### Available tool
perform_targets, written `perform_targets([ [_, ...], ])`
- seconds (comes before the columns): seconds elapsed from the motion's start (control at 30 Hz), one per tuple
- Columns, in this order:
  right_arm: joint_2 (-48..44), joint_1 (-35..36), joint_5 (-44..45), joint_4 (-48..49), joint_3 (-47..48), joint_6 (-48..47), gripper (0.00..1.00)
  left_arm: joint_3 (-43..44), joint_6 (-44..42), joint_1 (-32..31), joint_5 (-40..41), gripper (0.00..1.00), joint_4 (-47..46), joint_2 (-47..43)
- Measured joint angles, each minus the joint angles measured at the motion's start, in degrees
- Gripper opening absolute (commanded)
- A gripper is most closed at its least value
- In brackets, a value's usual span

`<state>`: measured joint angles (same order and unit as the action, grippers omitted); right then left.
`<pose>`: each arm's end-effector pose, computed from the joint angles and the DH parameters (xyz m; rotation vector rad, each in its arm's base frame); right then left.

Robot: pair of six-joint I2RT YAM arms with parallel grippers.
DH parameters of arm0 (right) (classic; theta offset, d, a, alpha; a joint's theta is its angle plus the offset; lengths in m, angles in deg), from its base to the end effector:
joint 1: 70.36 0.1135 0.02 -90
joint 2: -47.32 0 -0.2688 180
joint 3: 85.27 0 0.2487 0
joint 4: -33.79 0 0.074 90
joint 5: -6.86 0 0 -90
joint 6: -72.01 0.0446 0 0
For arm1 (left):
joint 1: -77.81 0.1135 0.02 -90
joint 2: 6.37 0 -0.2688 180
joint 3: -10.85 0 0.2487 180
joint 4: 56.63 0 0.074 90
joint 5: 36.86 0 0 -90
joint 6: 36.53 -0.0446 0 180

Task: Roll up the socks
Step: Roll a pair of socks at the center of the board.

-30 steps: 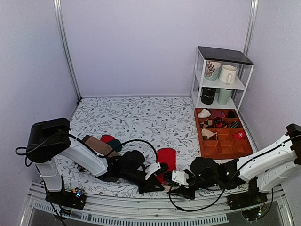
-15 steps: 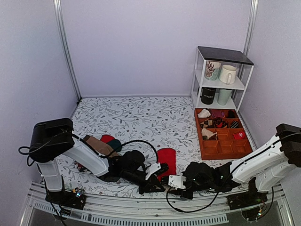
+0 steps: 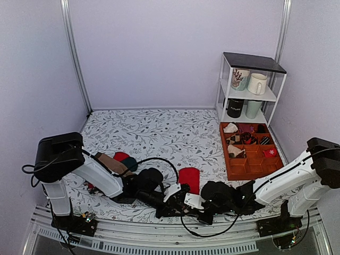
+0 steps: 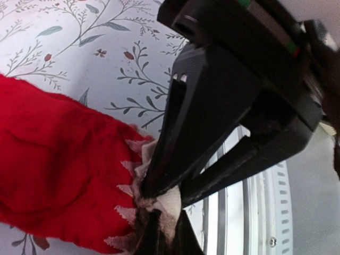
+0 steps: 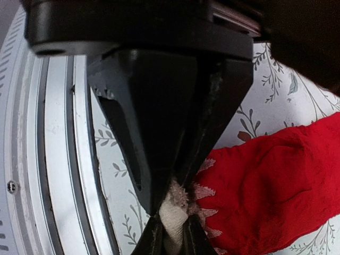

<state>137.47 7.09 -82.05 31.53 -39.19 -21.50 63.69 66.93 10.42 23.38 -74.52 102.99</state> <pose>0.0619 0.2744 0.1235 -1.5905 1.8779 0.5743 0.1081 -0.3172 0.0893 1.4049 2.0636 -1.2732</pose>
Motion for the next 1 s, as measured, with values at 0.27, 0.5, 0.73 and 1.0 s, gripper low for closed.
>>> perform_targets([
  [0.27,4.22,-0.04,-2.58,3.26,2.58,8.26,0.0,-2.78,0.59,0.57,5.92,0.63,6.27,-7.43],
  [0.5,5.68,-4.61,-12.17,5.7,2.38,18.67,0.0,-12.02,-6.34,0.04,24.7,0.6,9.16,-20.94],
  [0.73,7.3,-8.39,-20.74,11.39,-0.04,27.06,0.0,-23.78,-15.21,-3.98,30.69,0.53,-5.66,-28.57],
  [1.0,9.86,-10.88,-27.1,20.7,-3.74,35.15,0.0,-22.12,-24.0,-6.49,24.87,0.48,-15.76,-20.63],
])
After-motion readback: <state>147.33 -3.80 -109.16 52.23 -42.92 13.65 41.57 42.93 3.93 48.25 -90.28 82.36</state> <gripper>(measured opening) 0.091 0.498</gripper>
